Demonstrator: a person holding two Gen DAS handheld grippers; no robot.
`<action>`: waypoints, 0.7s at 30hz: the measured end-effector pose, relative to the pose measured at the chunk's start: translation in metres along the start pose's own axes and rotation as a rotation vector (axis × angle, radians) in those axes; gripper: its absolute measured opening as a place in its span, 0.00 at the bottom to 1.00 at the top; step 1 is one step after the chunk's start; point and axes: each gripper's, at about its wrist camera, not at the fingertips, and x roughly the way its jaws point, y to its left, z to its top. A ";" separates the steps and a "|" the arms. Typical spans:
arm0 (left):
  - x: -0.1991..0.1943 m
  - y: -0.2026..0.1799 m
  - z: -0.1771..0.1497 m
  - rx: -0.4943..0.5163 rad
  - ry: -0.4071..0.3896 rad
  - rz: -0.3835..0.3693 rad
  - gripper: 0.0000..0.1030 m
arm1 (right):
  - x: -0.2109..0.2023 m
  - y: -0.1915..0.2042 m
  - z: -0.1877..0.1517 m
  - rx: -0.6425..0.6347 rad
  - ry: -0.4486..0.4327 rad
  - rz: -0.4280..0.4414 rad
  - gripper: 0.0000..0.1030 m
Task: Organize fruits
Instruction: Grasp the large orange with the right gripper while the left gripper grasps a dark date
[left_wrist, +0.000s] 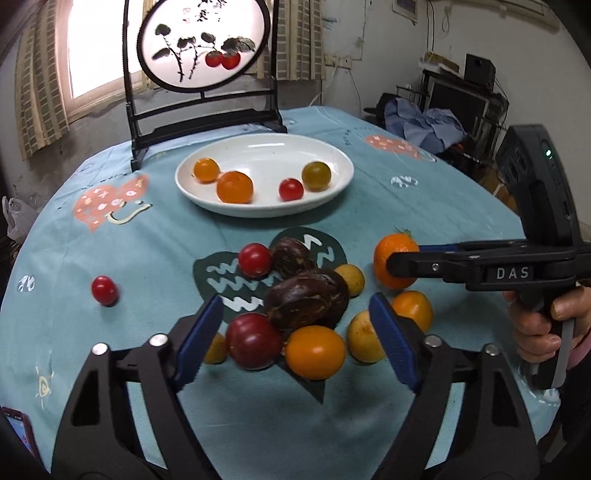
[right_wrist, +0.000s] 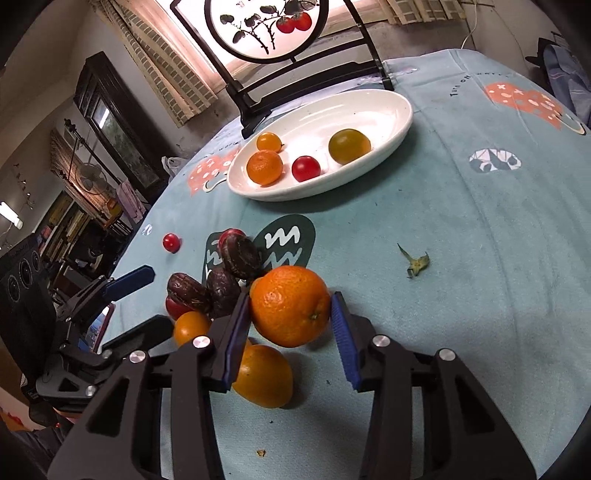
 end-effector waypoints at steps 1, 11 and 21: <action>0.004 0.000 0.000 0.000 0.012 0.004 0.73 | 0.000 0.000 0.000 -0.002 0.001 0.000 0.43; 0.019 0.005 0.003 -0.031 0.037 0.040 0.57 | -0.001 0.001 -0.002 -0.003 0.008 0.007 0.43; 0.019 -0.005 0.002 0.013 0.022 0.037 0.42 | -0.003 0.002 -0.002 0.002 0.008 0.001 0.43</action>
